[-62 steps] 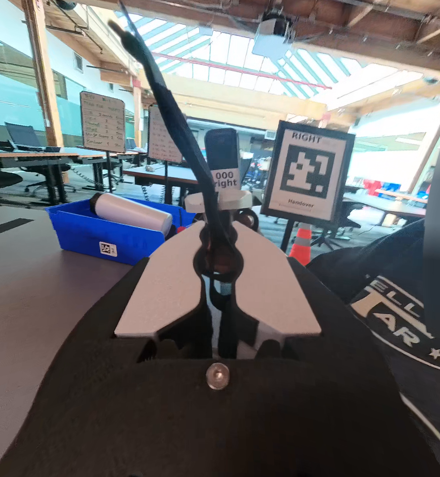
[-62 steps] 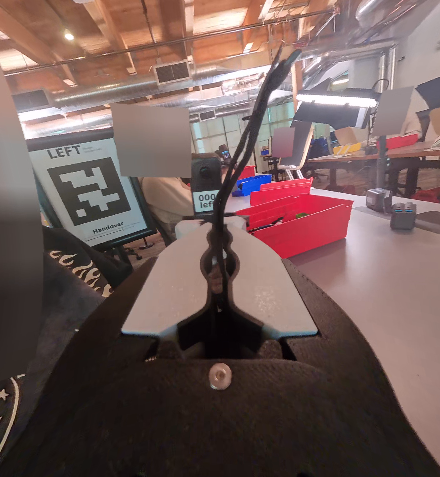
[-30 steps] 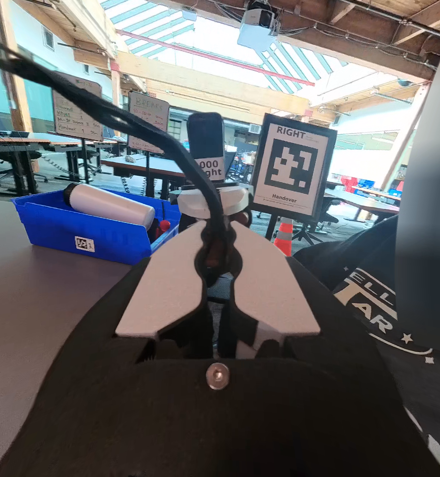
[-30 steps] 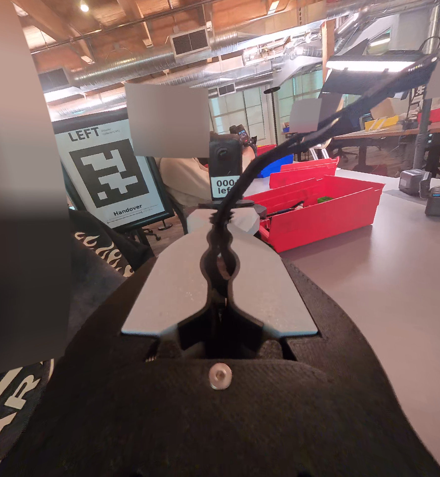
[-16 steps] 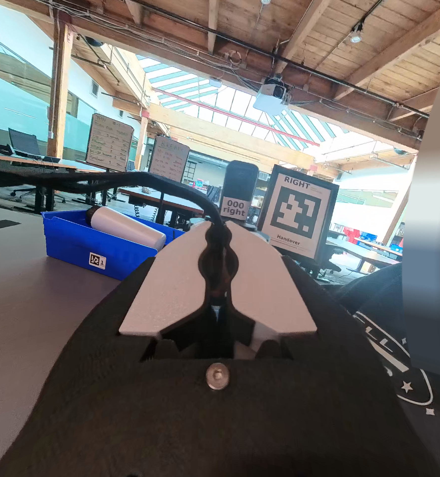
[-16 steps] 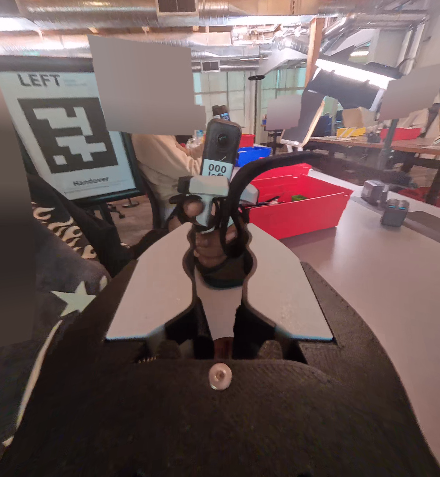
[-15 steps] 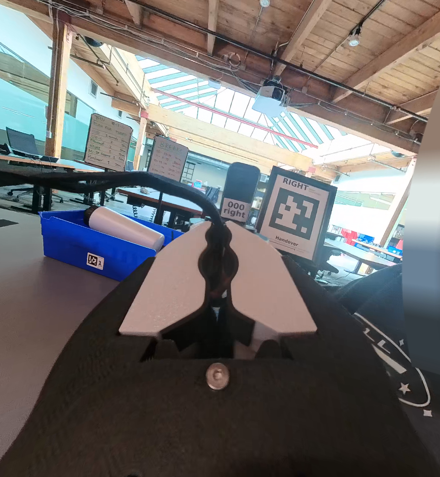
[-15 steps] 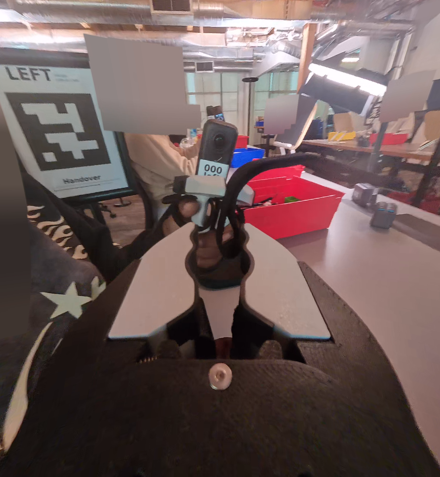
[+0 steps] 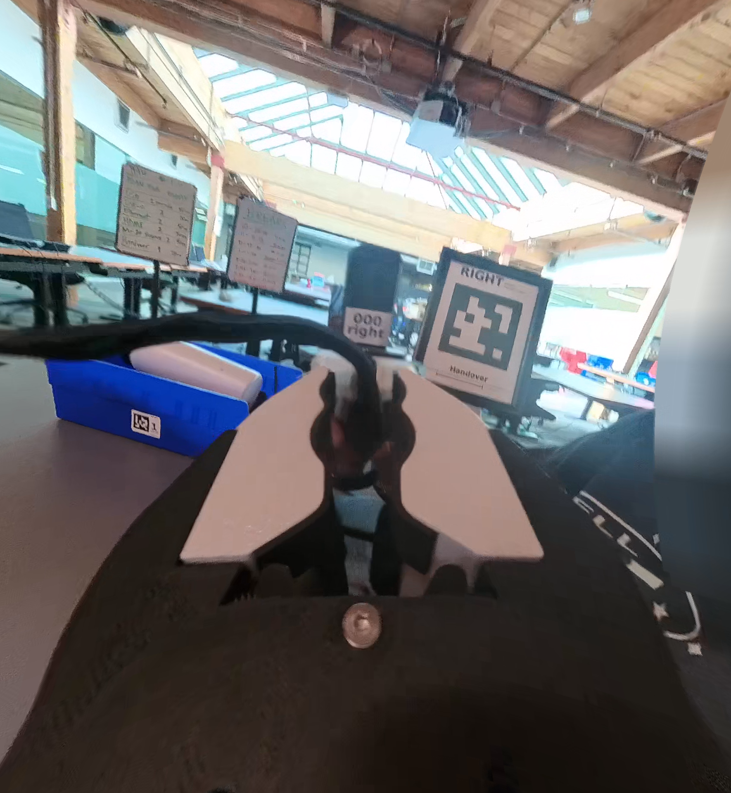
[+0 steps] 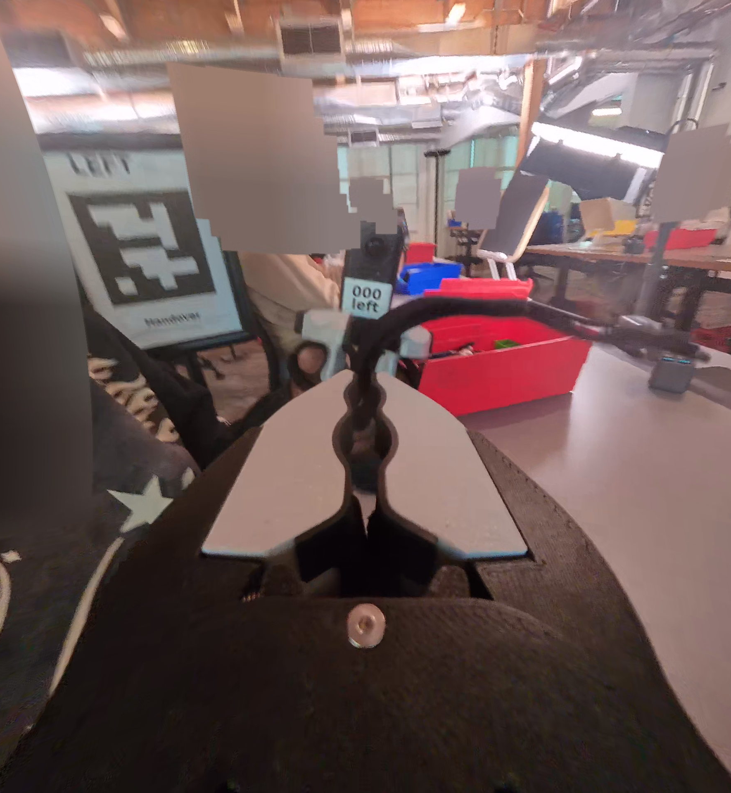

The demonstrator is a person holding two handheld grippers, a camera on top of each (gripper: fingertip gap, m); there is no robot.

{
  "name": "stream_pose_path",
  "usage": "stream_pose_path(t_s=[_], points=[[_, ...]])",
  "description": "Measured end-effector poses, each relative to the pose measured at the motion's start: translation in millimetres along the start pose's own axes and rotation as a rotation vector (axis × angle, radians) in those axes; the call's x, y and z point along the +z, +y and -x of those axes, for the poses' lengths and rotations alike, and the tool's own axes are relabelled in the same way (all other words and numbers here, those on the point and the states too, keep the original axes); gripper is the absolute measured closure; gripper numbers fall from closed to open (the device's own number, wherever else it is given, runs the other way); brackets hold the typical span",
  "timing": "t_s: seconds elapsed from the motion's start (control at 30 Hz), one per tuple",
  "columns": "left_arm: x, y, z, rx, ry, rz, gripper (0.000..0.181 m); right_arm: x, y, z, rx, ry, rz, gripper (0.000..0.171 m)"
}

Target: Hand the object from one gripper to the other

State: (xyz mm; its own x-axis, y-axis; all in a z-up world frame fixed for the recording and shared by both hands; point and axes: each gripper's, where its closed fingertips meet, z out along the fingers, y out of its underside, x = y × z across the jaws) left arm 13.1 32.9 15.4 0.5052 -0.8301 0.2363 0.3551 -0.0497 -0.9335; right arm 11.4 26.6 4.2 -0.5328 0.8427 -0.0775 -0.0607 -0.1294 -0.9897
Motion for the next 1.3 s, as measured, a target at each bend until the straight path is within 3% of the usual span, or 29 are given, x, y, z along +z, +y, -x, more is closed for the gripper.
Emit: stream_pose_path(t_s=[0.03,0.37,0.43,0.53,0.67,0.73,0.83,0.97,1.07,1.2,1.3], points=[[0.6,3.5,-1.6,-0.003,0.012,0.031,0.153,-2.1,-4.8,1.3,0.033,-0.025,-0.035,0.167],[4.2,9.6,-4.8,-0.005,0.034,0.047,0.176,-5.0,-12.3,2.8,0.051,-0.032,-0.081,0.164],[1.9,3.0,-4.7,-0.043,0.039,0.006,0.176,-6.2,-13.9,6.0,-0.027,-0.038,-0.085,0.148],[-3.1,-4.4,-0.4,-0.126,0.035,-0.041,0.176,-10.0,-18.6,4.8,-0.5,0.124,-0.077,0.128],[-3.4,-3.5,2.6,-0.207,0.053,-0.053,0.176,-11.8,-12.4,17.3,-1.405,0.41,0.052,0.141],[-1.5,-1.5,1.3,-0.235,0.072,-0.05,0.176,-6.8,-2.0,15.3,-1.634,0.465,0.172,0.141],[1.1,0.9,-2.5,-0.259,0.098,-0.041,0.176,-4.4,-0.8,10.9,-1.79,0.543,0.21,0.142],[4.7,5.1,-6.2,-0.271,0.123,-0.02,0.176,-3.2,-2.0,9.9,-1.878,0.587,0.222,0.146],[5.8,6.2,-5.1,-0.263,0.119,-0.02,0.176,-3.8,-2.2,6.2,-1.864,0.596,0.239,0.159],[1.5,2.9,-2.2,-0.13,0.07,0.009,0.162,-4.2,-4.0,5.4,-1.547,0.497,0.212,0.165],[-9.8,-4.9,2.2,0.189,-0.048,0.028,0.157,-7.6,-10.0,4.7,-1.221,0.422,0.187,0.165]])
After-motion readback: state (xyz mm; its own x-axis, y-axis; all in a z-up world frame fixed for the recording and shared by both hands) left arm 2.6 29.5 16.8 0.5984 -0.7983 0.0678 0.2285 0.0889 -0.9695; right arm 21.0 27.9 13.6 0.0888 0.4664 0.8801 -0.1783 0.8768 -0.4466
